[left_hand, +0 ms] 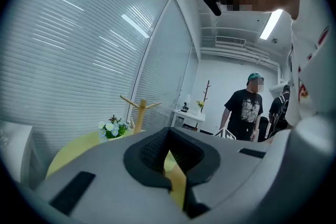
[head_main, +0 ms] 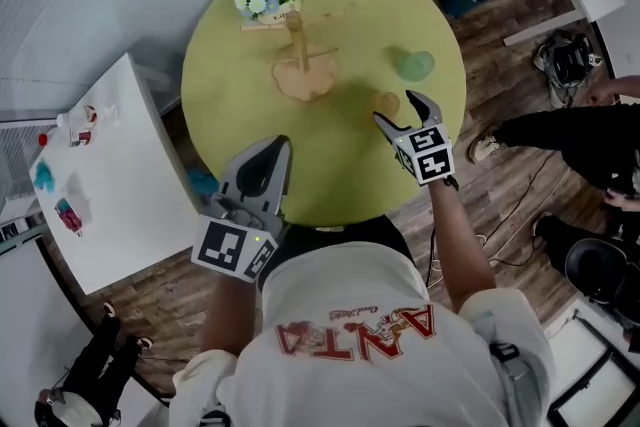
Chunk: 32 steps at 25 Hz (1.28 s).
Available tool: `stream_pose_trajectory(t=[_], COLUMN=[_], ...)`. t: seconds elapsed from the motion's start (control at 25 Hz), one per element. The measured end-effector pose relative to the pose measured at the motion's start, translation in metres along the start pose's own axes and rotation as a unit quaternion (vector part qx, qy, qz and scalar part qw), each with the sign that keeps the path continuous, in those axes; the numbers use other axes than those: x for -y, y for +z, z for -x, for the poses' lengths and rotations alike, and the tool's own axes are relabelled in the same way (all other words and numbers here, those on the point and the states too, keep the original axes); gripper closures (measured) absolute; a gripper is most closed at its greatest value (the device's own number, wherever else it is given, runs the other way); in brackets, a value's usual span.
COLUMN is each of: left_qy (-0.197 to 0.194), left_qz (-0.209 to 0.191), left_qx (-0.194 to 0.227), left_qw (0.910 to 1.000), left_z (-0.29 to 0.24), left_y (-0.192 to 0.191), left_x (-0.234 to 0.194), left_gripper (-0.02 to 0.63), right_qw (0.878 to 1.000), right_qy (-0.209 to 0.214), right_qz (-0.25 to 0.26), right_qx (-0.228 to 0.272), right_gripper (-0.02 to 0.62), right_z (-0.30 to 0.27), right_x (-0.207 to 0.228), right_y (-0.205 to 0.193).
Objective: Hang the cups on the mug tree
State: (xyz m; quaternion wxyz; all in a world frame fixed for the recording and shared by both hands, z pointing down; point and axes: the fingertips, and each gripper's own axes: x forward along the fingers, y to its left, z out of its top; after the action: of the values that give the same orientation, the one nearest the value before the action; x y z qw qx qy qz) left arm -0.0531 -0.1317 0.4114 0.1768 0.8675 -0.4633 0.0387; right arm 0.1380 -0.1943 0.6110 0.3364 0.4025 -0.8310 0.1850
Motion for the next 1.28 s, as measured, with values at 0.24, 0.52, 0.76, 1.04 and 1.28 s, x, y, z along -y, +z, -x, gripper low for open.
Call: stream_pose_trajectory(t=[0.24,0.52,0.76,1.04,1.28], left_qy=[0.006,0.011,0.019,0.032,0.038], left_qz=[0.005,0.011,0.016,0.024,0.030], left_qx=[-0.007,-0.007,-0.002,0.008,0.012], left_qw=[1.0000,0.9999,0.9997,0.9992,0.9988], left_z=[-0.006,-0.012,-0.008,-0.002,0.001], left_y=[-0.005,-0.005,-0.003,0.001,0.002], left_x=[-0.002,-0.007,-0.016,-0.032,-0.039], left_gripper=[0.598,0.598,0.598,0.597,0.598], right_qw=[0.999,0.999,0.999,0.959,0.932], right_qy=[0.010,0.005,0.013,0.070,0.103], right_qz=[-0.009,-0.036,-0.041,-0.235,-0.293], right_qx=[-0.040,-0.039,-0.007,0.140,0.189], right_gripper=[0.276,0.311,0.316,0.318,0.318], right_z=[-0.036,-0.052,-0.048,-0.022,-0.020], right_x=[0.005,0.010,0.010,0.031,0.039], right_y=[-0.030,-0.040,-0.017,0.074,0.120])
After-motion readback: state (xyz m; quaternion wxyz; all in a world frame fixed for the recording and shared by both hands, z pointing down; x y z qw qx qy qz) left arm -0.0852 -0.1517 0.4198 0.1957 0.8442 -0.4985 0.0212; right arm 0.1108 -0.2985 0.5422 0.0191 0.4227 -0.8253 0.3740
